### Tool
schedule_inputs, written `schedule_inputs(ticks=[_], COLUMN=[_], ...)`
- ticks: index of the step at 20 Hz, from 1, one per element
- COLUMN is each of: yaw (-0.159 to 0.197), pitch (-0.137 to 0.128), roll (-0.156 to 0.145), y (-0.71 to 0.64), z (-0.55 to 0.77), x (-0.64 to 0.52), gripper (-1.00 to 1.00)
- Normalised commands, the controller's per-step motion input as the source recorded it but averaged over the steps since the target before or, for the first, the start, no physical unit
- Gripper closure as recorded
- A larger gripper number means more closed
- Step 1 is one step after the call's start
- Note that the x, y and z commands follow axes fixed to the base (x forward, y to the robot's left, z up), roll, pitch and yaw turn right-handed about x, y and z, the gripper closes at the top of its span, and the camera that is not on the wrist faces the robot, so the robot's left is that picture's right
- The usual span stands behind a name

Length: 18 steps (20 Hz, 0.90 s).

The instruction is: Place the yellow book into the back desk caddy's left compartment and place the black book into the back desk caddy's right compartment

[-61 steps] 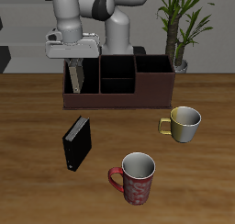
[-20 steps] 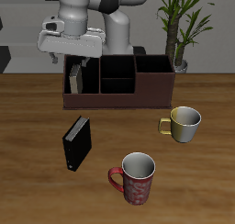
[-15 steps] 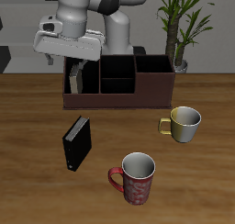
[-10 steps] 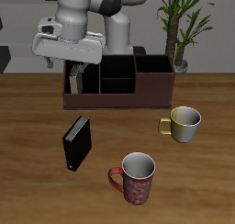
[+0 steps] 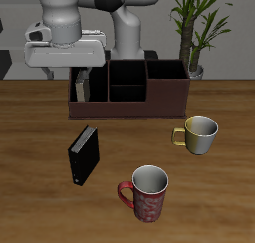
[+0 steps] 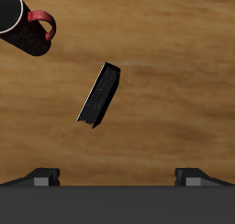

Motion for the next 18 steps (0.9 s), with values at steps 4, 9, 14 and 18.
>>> schedule_inputs(ticks=[4, 9, 14, 18], yaw=[0.009, 0.015, -0.034, -0.037], pitch=[0.021, -0.056, -0.006, -0.006], roll=[0.041, 0.046, -0.001, -0.018], y=[0.04, 0.02, -0.18, -0.08], z=[0.09, 0.07, -0.07, -0.13], x=[0.41, 0.3, 0.27, 0.12], gripper=[-1.0, -1.0, -1.0, -1.0])
